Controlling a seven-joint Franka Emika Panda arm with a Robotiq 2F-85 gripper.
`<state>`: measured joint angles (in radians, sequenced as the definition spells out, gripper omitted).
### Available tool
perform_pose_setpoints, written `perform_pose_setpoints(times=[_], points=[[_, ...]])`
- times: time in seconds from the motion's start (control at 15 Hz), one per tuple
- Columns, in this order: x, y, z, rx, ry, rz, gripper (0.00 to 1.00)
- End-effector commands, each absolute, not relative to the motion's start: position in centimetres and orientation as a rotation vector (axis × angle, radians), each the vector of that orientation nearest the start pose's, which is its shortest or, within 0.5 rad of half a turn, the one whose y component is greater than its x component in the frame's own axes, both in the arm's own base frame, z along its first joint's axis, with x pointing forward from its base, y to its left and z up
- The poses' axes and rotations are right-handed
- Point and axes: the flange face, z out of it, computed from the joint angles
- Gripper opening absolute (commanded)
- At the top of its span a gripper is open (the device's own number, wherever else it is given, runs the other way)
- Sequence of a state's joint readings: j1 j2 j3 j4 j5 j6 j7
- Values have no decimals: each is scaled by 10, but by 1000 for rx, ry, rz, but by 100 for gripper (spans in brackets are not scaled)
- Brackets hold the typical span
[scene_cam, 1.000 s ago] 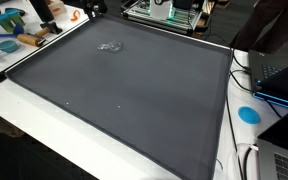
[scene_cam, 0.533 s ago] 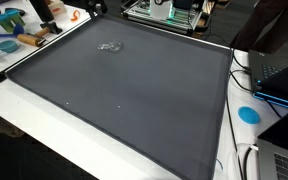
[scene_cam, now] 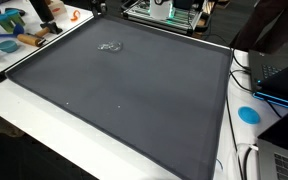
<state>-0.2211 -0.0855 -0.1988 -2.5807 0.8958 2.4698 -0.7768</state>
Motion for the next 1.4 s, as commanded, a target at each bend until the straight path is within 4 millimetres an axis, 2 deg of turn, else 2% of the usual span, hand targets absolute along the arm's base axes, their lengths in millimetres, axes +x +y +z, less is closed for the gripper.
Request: perform_pose_setpoints(times=[0.0,0.4,0.53,0.8,1.07,1.33], points=[[398,-153,298,-2674,515,-352,100],[426,-103,317,-2871,524,-195,100],[435,-91,317,-2965,544,-141,100],[455,-49,336,-3138,529,-43,100],[474,-18,354,-3243,405,111,100],[493,1,359,-3325,259,252,100]])
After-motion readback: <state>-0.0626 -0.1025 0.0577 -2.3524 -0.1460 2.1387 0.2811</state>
